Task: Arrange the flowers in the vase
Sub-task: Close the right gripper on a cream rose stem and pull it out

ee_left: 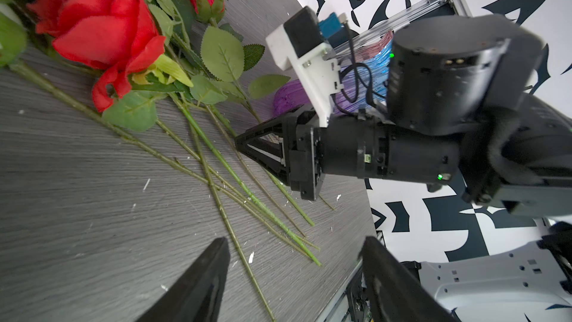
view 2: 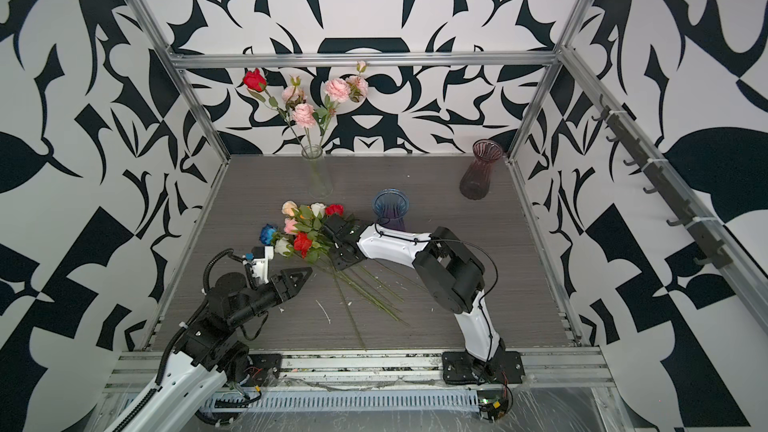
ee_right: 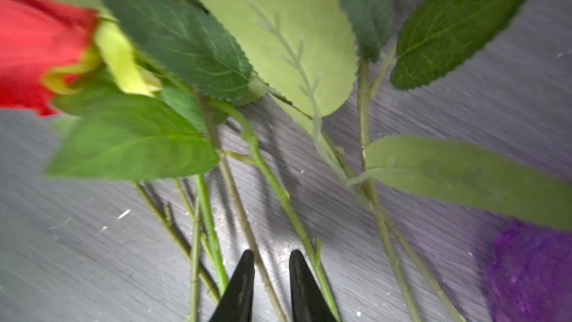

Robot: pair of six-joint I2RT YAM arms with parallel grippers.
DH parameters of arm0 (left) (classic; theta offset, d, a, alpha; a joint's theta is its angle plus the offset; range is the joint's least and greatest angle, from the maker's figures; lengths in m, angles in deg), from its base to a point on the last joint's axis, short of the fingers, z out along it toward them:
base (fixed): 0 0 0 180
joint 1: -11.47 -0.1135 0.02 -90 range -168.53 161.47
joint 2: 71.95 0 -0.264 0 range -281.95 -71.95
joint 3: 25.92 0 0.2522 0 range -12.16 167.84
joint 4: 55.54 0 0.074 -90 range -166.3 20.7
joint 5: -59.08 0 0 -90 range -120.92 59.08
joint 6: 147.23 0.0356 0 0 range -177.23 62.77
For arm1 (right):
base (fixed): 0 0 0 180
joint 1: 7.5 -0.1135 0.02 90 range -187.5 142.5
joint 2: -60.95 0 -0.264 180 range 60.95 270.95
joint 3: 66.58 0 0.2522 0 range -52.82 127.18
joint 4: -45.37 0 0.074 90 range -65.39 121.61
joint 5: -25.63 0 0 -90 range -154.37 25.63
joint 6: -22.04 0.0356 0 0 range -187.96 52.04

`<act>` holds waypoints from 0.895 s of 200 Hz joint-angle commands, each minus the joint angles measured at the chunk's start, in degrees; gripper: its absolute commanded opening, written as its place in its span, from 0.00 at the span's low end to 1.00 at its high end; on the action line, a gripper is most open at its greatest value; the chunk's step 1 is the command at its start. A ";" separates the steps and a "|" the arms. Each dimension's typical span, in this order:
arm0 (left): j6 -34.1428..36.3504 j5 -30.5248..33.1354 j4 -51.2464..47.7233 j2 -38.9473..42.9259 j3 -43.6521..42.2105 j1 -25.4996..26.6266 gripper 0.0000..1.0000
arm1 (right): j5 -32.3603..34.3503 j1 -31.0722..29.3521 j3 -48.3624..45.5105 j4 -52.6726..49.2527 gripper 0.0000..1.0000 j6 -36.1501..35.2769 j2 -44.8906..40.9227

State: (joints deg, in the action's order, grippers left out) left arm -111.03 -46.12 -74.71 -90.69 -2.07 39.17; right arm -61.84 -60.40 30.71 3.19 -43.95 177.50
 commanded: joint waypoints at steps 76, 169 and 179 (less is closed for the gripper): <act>0.25 0.78 -0.74 1.34 -1.04 -0.28 0.73 | -5.60 0.52 3.05 -0.40 0.24 -1.59 0.34; 0.24 0.79 -0.91 1.25 -1.03 -0.28 0.73 | -3.52 0.52 9.10 -5.71 0.00 -6.74 1.44; 0.19 0.87 -0.92 1.25 -1.03 -0.28 0.73 | -2.74 0.52 10.24 -6.62 0.00 -8.05 0.66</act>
State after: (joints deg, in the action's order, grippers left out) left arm -111.03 -45.68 -74.97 -89.95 -2.36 39.17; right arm -66.81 -59.83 36.59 0.06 -48.25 180.52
